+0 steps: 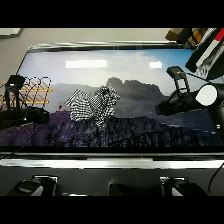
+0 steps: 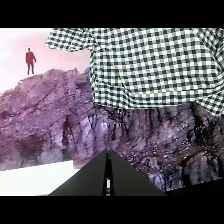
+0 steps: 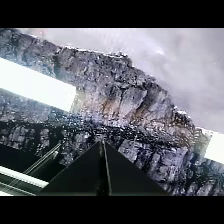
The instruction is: Fold the clothes and pants, and hang the long-sleeved shirts on hangers.
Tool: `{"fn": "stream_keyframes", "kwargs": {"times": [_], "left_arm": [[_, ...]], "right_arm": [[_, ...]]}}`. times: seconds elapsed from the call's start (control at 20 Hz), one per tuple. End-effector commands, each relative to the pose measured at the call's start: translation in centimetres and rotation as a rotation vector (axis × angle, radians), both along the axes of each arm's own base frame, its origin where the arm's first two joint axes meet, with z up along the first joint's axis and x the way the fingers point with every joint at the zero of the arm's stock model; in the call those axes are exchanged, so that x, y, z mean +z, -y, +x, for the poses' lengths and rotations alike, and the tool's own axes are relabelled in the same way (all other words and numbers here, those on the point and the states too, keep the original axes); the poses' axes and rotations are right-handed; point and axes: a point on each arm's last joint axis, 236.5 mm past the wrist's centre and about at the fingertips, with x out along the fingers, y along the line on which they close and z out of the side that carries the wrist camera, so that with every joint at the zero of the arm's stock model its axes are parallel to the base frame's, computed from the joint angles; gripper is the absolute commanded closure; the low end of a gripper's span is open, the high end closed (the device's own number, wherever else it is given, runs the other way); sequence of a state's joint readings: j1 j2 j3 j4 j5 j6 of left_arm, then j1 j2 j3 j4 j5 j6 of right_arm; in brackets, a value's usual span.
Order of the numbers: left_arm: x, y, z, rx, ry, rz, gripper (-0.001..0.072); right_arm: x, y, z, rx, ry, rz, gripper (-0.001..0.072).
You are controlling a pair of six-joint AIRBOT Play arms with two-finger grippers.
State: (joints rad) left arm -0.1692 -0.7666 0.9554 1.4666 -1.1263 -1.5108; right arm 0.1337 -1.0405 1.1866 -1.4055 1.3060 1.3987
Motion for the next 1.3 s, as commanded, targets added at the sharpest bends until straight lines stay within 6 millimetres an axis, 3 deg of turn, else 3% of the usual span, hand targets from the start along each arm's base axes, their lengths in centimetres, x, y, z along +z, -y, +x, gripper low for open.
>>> {"fn": "stream_keyframes", "kwargs": {"times": [0.0, 0.15, 0.2, 0.25, 0.3, 0.35, 0.55, 0.7, 0.9, 1.1, 1.25], "left_arm": [[0.0, 0.0, 0.0, 0.0, 0.0, 0.0, 0.0688], [0.0, 0.0, 0.0, 0.0, 0.0, 0.0, 0.0686], [0.0, 0.0, 0.0, 0.001, 0.0, 0.001, 0.0638], [0.0, 0.0, 0.0, 0.001, 0.0, 0.001, 0.0402], [-0.1, 0.0, 0.0, 0.006, -0.001, -0.002, 0.0082], [-0.4, -0.4, 0.2, 0.066, -0.01, -0.028, 0.0013], [-3.9, -5.1, 2.3, 0.389, -0.059, -0.143, 0.0038], [-6.7, -6.4, 6.5, 0.542, -0.079, -0.409, 0.0038], [-11.4, -4.6, 11.3, 0.555, -0.139, -0.646, 0.0037], [-17.0, -3.2, 13.8, 0.672, -0.235, -0.785, 0.0036], [-19.0, -1.8, 15.5, 0.66, -0.275, -0.803, 0.0036]], "right_arm": [[0.0, 0.0, 0.0, 0.001, 0.0, 0.0, 0.0682], [0.0, 0.0, 0.0, 0.001, 0.0, 0.0, 0.0682], [0.0, 0.0, 0.0, 0.001, 0.0, 0.0, 0.0682], [0.0, 0.0, 0.0, 0.001, 0.0, 0.0, 0.0682], [0.0, 0.0, 0.0, 0.0, 0.0, 0.0, 0.0682], [0.0, 0.0, 0.0, 0.001, 0.0, 0.0, 0.0682], [0.0, 0.0, 0.0, 0.001, 0.0, 0.0, 0.0682], [0.0, 0.0, 0.0, 0.001, 0.0, 0.0, 0.0682], [0.0, 0.0, 0.0, 0.0, 0.0, 0.0, 0.0682], [0.0, 0.0, 0.0, 0.0, 0.001, 0.001, 0.0682], [0.0, 0.0, 0.0, 0.0, 0.0, 0.001, 0.0682]]}}
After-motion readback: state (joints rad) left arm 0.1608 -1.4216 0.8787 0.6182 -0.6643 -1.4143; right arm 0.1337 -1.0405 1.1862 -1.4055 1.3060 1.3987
